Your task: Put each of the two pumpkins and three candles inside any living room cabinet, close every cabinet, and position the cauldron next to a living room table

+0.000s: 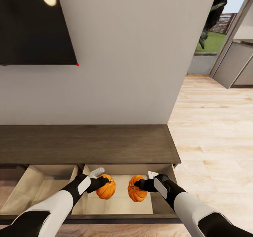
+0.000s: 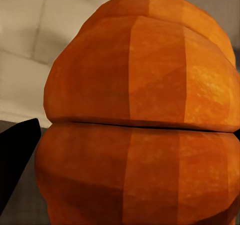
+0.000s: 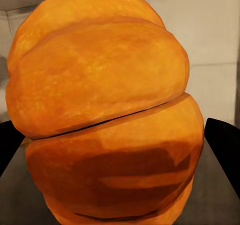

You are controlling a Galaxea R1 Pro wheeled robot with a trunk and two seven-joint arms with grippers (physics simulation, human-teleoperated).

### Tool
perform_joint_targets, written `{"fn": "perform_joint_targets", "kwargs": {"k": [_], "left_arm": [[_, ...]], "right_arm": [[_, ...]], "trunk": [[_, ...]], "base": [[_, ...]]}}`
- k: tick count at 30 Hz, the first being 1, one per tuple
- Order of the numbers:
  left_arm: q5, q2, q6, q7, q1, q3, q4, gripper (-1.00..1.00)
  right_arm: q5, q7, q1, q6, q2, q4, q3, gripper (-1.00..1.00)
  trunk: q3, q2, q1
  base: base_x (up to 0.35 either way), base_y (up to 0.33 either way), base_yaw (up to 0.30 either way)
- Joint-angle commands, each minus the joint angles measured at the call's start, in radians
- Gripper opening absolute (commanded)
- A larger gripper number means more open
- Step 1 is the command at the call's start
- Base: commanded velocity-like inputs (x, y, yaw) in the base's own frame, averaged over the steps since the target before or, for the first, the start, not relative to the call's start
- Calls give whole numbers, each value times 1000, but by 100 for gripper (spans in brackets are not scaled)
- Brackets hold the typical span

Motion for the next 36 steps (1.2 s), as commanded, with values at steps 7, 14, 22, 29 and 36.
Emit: {"fn": "perform_joint_targets", "kwargs": {"k": [7, 14, 22, 29, 36], "left_arm": [[2, 1, -32, -23, 14, 0, -1, -100], [1, 9, -50, -79, 23, -1, -2, -100], [-1, 9, -53, -87, 24, -1, -2, -100], [-1, 8, -53, -86, 24, -1, -2, -100], [-2, 7, -53, -86, 24, -1, -2, -100]], "right_arm": [[58, 6, -9, -64, -1, 1, 0, -100], [99, 15, -13, -69, -1, 1, 0, -100], [102, 17, -24, -64, -2, 1, 0, -100], [94, 44, -25, -64, -27, 1, -7, -100], [92, 121, -25, -64, -41, 3, -11, -100]], "trunk": [[-12, 0, 0], [-23, 0, 0], [-36, 0, 0], [-48, 0, 0], [-59, 0, 0]], "base": [[0, 0, 0], [0, 0, 0], [0, 0, 0], [0, 0, 0], [0, 0, 0]]}}
